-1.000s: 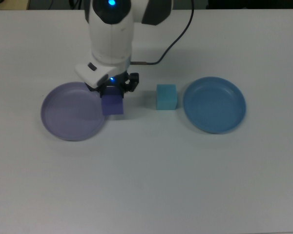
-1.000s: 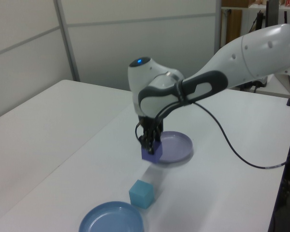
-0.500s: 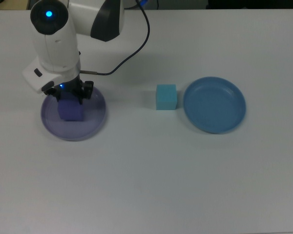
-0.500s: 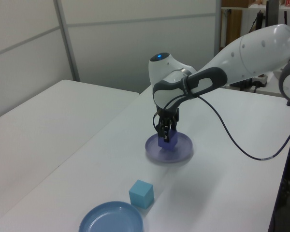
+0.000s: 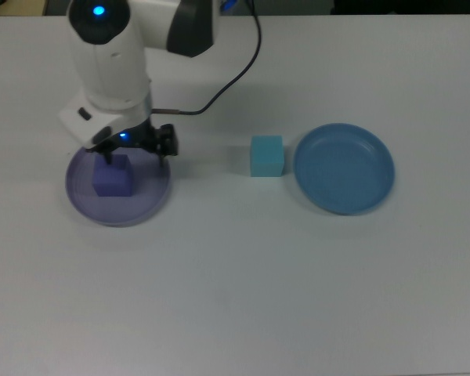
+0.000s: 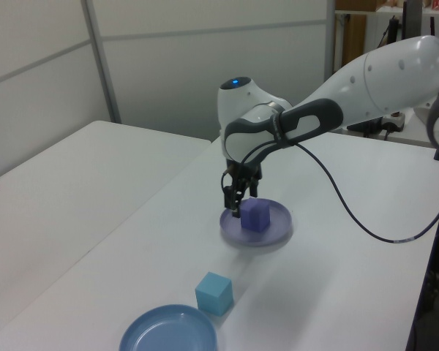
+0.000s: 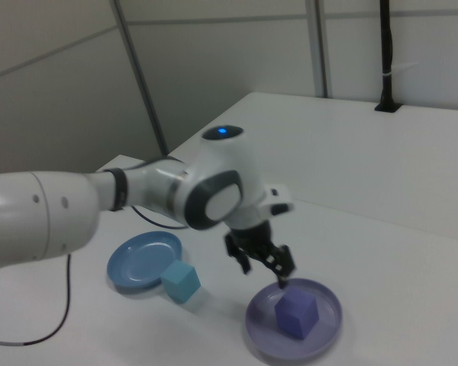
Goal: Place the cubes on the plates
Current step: 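Move the gripper over the teal cube and lower it, then close the gripper on the teal cube and lift it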
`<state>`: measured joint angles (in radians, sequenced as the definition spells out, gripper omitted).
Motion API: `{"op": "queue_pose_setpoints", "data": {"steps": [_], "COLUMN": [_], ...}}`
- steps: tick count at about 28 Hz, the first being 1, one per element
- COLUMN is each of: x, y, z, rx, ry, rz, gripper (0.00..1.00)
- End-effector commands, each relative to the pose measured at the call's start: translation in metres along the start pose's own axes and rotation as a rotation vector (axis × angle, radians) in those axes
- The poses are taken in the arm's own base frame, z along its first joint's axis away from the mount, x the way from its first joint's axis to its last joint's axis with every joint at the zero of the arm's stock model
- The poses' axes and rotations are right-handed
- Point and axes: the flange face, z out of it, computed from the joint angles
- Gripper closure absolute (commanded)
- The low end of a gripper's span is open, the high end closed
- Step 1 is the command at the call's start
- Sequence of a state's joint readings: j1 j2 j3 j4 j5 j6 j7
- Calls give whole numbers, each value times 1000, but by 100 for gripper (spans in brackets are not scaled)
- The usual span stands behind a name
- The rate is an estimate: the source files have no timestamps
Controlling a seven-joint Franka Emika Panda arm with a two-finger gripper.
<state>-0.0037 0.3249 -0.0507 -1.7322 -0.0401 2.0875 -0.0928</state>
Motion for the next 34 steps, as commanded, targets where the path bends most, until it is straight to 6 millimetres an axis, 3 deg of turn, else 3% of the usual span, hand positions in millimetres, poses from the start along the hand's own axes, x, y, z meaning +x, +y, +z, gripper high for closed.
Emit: {"op": "queue_pose_setpoints", "data": {"steps": [1,7,13,20,34], "x": [-12,-18,-28,-40,-41], "y": [-81,-141,-177,-204,-222], "z": [-25,-28,-17,3,39], "rx": [45,49,43,29,14], "ry": [-36,-38,-59,-88,-87], "rz": [-57,-78,-116,-163,-202], "gripper": [0,0,0,0,0]}}
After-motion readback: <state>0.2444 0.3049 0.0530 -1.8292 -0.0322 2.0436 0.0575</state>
